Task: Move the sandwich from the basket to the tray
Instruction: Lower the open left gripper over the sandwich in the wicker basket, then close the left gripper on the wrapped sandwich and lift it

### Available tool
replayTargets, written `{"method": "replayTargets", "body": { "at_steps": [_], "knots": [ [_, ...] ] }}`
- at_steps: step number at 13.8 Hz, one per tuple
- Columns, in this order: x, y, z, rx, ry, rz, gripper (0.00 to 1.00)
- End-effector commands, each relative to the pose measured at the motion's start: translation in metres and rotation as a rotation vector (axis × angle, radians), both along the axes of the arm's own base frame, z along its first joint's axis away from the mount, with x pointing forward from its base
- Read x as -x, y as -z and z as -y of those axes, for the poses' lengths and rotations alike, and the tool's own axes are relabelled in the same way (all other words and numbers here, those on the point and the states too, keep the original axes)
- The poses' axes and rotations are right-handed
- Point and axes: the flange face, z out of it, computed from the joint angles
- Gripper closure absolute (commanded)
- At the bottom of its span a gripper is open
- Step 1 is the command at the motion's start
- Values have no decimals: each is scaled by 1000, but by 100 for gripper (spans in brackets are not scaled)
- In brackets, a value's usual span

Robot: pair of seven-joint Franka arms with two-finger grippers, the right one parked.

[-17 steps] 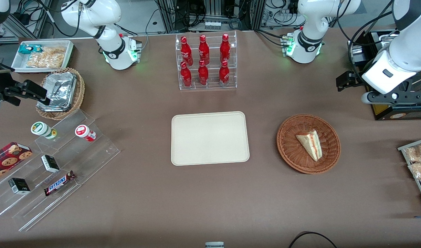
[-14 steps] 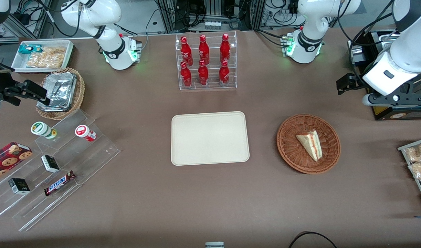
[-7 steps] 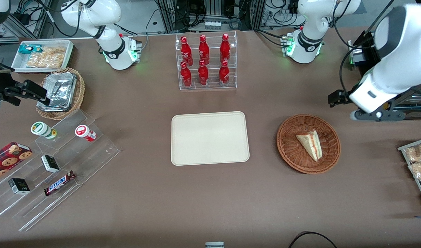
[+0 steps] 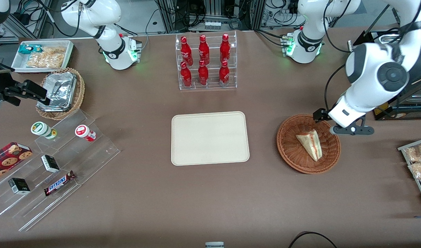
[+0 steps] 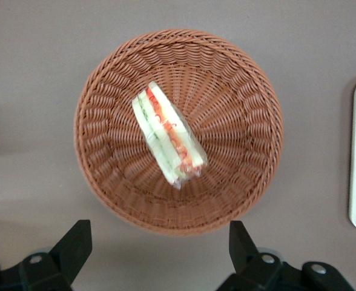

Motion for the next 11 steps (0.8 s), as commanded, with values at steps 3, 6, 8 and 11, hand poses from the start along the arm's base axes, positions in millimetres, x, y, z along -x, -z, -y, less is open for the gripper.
{"method": "replayTargets", "body": {
  "at_steps": [3, 6, 8, 11],
  "knots": [
    [2, 44, -3, 19, -216, 25, 0],
    [0, 67, -2, 11, -411, 5, 0],
    [-3, 78, -2, 10, -453, -3, 0],
    [-11, 102, 2, 16, -615, 7, 0]
  ]
}}
